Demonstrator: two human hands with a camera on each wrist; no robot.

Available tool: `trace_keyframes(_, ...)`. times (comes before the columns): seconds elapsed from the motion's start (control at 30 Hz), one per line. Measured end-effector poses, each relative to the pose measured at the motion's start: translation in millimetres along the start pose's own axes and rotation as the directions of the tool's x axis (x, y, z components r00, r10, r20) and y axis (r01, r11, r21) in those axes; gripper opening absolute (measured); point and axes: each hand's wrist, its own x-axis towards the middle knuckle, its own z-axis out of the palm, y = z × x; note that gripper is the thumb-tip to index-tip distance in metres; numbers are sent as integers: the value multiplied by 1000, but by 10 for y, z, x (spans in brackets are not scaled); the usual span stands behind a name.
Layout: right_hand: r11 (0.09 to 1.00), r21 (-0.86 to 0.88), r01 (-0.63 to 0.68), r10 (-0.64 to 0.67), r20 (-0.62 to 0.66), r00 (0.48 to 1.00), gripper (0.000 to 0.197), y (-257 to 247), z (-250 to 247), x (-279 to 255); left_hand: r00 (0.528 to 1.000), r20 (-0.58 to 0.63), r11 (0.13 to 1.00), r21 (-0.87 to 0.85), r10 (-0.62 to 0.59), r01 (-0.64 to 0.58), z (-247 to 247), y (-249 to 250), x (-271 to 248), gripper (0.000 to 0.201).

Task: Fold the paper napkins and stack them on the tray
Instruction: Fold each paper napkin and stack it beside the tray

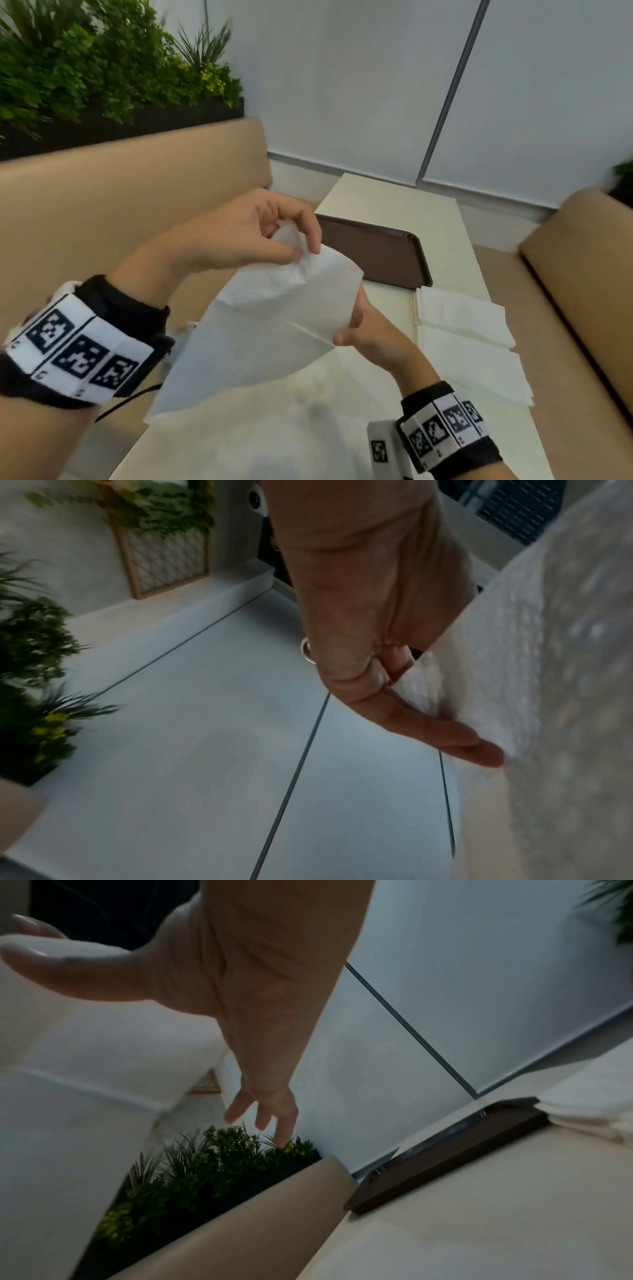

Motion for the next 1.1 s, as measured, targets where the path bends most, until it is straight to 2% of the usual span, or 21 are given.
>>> trace_keyframes(0.1, 989, 147, 24, -5, -131, 991, 82, -78, 74, -72, 969, -245, 979, -198, -9, -41, -79, -153, 4, 30)
trace_keyframes(0.17, 975, 209, 70, -21, -228, 973, 55, -188, 58, -144, 924, -357, 921, -389, -138, -13, -66, -383, -28, 27)
trace_keyframes(0.2, 975, 205, 84, -22, -285, 958, 49, -252, 40, -186, 922, -323, 841, -542, -212, 3, -29, -508, -64, 24)
trace_keyframes(0.23, 979, 181, 92, -25, -342, 940, 48, -316, 15, -237, 933, -233, 715, -698, -272, 34, 43, -594, -119, 27)
trace_keyframes(0.27, 984, 151, 93, -27, -392, 919, 48, -364, -12, -290, 947, -118, 606, -790, -300, 93, 130, -695, -175, 39)
trace_keyframes(0.3, 989, 120, 91, -31, -429, 903, 48, -407, -37, -349, 949, -31, 562, -811, -313, 159, 244, -760, -228, 54)
trace_keyframes(0.33, 992, 93, 88, -37, -451, 892, 46, -443, -52, -408, 948, 24, 589, -779, -317, 217, 341, -841, -254, 67)
trace_keyframes(0.37, 994, 69, 86, -44, -466, 884, 42, -477, -64, -466, 944, 49, 651, -712, -328, 263, 421, -889, -272, 78)
trace_keyframes(0.43, 996, 26, 86, -63, -481, 875, 37, -523, -92, -579, 931, -1, 726, -626, -365, 284, 512, -940, -236, 88)
trace_keyframes(0.5, 997, -3, 80, -71, -483, 872, 37, -548, -127, -679, 930, -52, 745, -615, -365, 258, 515, -970, -179, 81)
trace_keyframes(0.57, 997, -24, 69, -72, -475, 877, 41, -556, -181, -787, 945, -38, 773, -587, -326, 243, 520, -952, -150, 70)
trace_keyframes(0.67, 993, -108, 48, -91, -439, 894, 38, -591, -250, -958, 955, -32, 804, -548, -294, 229, 523, -881, -135, 38)
trace_keyframes(0.73, 984, -175, 46, -119, -433, 894, 32, -612, -271, -1045, 959, -40, 810, -546, -281, 215, 497, -831, -137, 28)
trace_keyframes(0.8, 967, -248, 63, -171, -441, 881, 25, -621, -264, -1094, 968, -41, 804, -566, -248, 182, 489, -801, -132, 29)
trace_keyframes(0.87, 947, -299, 113, -243, -443, 863, 19, -622, -234, -1117, 964, -92, 801, -579, -248, 151, 489, -778, -115, 21)
trace_keyframes(0.97, 937, -289, 195, -303, -397, 866, 12, -629, -187, -1134, 955, -158, 797, -593, -252, 112, 483, -807, -85, 20)
trace_keyframes(1.0, 936, -280, 216, -314, -377, 872, 13, -632, -183, -1143, 956, -169, 792, -603, -242, 94, 488, -797, -87, 24)
trace_keyframes(1.07, 929, -294, 226, -323, -342, 882, 29, -623, -202, -1170, 958, -181, 783, -619, -221, 64, 476, -837, -95, 47)
trace_keyframes(1.1, 929, -300, 215, -312, -327, 892, 33, -614, -215, -1188, 956, -185, 779, -624, -226, 63, 458, -870, -96, 46)
